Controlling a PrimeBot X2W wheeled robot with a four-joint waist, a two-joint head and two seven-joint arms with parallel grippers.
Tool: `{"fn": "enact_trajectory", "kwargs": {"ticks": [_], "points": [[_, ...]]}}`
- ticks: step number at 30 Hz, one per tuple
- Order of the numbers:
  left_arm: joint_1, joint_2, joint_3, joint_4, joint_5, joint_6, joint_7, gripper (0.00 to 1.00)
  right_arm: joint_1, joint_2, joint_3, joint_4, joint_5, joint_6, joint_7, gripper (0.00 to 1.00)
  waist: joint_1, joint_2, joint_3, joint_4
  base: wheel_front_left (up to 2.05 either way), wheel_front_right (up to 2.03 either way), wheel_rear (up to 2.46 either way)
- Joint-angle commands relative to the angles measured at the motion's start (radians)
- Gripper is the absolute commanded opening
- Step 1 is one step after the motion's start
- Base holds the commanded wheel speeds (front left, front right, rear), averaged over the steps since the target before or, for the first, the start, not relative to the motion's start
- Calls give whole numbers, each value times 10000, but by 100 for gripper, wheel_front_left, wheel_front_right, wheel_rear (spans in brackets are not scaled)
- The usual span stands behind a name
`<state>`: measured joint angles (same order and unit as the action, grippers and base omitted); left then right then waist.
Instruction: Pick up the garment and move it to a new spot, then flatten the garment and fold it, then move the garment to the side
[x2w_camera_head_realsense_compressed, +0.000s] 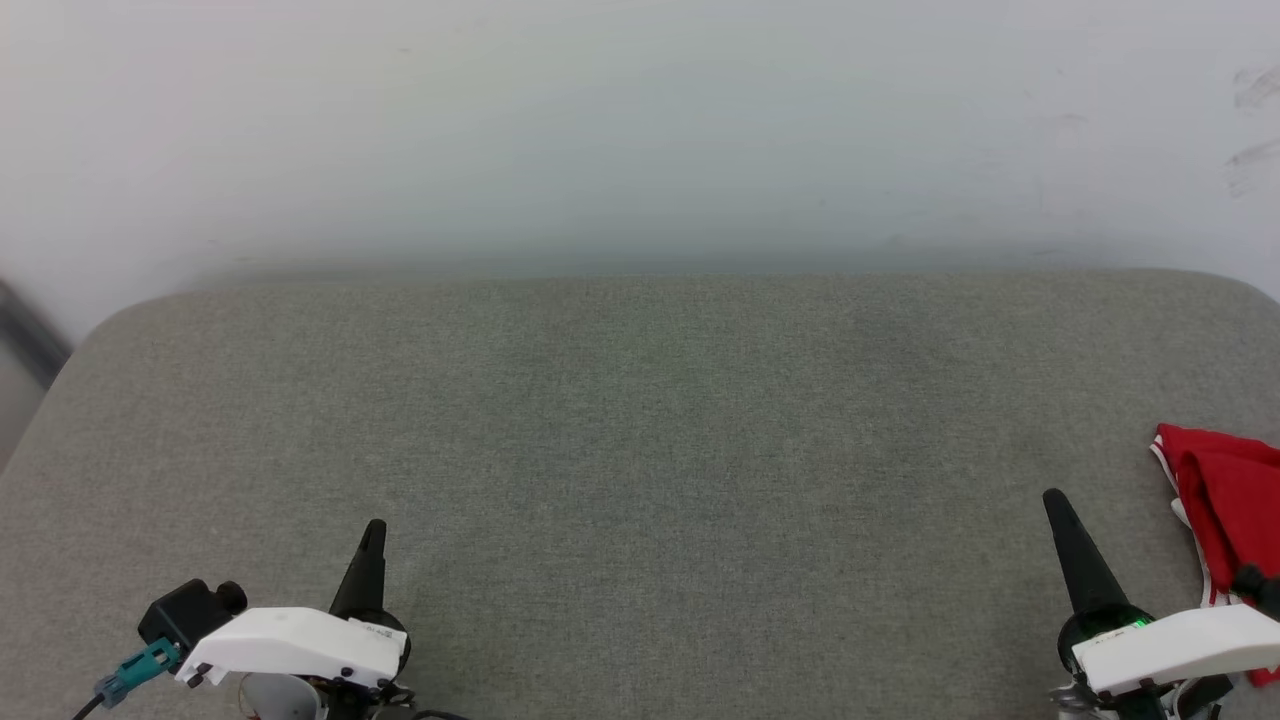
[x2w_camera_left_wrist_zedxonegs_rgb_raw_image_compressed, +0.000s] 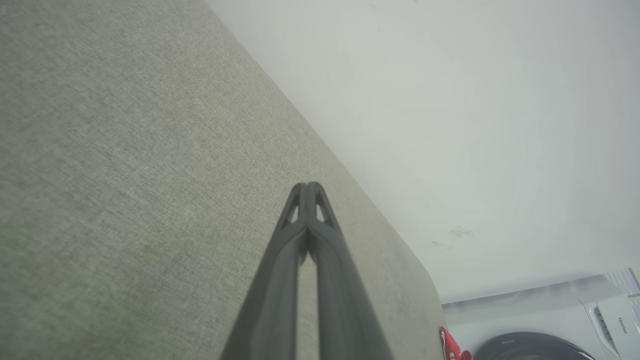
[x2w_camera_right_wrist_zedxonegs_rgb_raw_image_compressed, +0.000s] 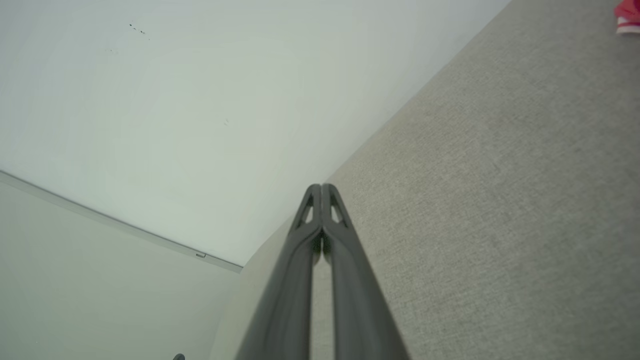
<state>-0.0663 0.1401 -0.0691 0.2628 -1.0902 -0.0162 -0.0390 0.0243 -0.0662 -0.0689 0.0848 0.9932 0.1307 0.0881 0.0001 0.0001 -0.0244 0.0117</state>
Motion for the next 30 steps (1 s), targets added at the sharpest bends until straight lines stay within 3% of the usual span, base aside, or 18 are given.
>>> {"fn": "enact_trajectory", "kwargs": {"ticks": [1, 30], "points": [[-262, -40, 135, -120, -260, -83, 67, 0, -254, -32, -30, 0, 339, 1, -13, 0, -1, -1, 7, -3, 0, 0, 0], [-372, -468, 1012, -158, -2728, -639, 812, 0, -819, 24, -179, 804, 3313, 1, 80, 0, -1, -1, 121, -51, 0, 0, 0]]}}
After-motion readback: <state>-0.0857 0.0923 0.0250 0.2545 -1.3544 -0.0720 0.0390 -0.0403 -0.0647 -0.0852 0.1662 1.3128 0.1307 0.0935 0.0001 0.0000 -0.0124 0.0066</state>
